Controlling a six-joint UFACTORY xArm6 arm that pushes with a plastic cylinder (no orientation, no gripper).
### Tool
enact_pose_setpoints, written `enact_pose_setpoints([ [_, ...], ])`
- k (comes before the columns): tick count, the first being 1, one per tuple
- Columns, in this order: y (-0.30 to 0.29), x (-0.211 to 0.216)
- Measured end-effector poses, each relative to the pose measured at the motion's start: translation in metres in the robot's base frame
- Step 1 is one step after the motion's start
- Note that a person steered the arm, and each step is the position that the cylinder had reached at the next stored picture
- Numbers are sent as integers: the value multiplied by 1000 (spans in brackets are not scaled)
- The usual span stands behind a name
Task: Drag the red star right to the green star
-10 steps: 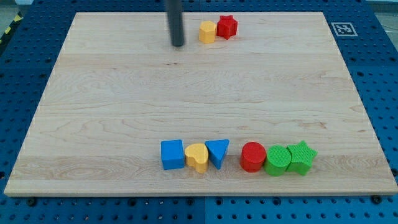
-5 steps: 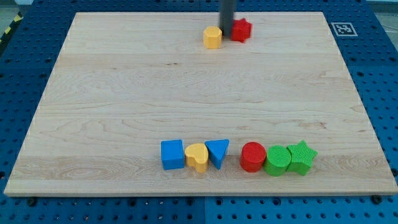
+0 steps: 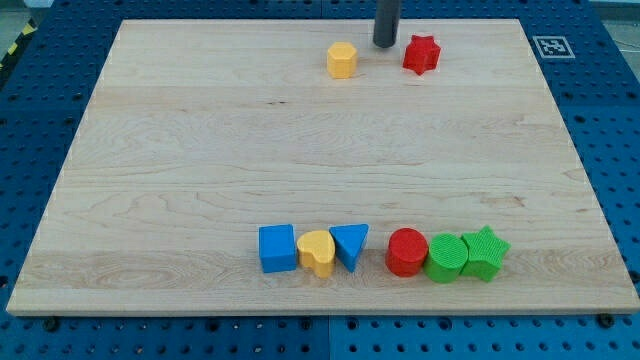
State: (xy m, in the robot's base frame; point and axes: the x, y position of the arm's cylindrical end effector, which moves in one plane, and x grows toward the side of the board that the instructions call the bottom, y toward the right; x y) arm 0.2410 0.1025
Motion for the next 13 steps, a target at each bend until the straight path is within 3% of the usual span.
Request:
enact_pose_setpoints([
  [1, 47, 34],
  [2, 85, 105],
  [3, 97, 128],
  [4, 90, 99],
  [5, 86, 136],
  [6, 107, 205],
  [8, 130, 219],
  [10, 132, 175],
  [12, 165, 179],
  [13, 182, 205],
])
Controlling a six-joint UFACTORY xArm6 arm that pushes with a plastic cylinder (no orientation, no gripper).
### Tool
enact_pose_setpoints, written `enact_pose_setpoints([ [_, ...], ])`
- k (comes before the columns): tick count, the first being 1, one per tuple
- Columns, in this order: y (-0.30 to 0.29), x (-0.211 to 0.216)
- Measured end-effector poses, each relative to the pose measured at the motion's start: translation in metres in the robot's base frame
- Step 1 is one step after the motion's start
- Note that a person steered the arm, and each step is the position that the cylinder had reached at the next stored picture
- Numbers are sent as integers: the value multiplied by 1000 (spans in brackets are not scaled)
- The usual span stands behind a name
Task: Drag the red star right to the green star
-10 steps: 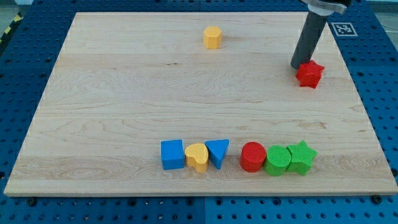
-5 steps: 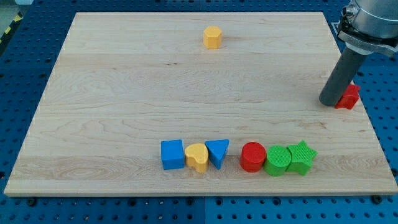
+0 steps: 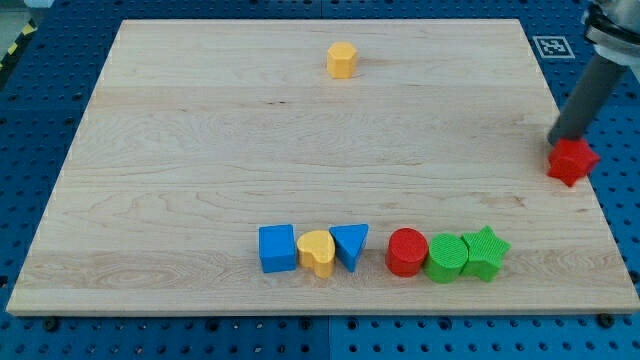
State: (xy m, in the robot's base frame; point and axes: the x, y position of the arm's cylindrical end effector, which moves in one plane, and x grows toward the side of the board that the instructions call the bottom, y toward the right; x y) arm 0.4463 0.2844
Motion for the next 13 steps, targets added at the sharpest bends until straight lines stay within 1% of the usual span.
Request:
enact_pose_setpoints([
  [1, 0, 39],
  [2, 2, 22],
  [3, 20, 33],
  [4, 7, 74],
  [5, -13, 82],
  [6, 8, 79],
  [7, 3, 101],
  [8, -24, 126],
  [9, -37, 132],
  [11, -27, 124],
  [13, -58, 125],
])
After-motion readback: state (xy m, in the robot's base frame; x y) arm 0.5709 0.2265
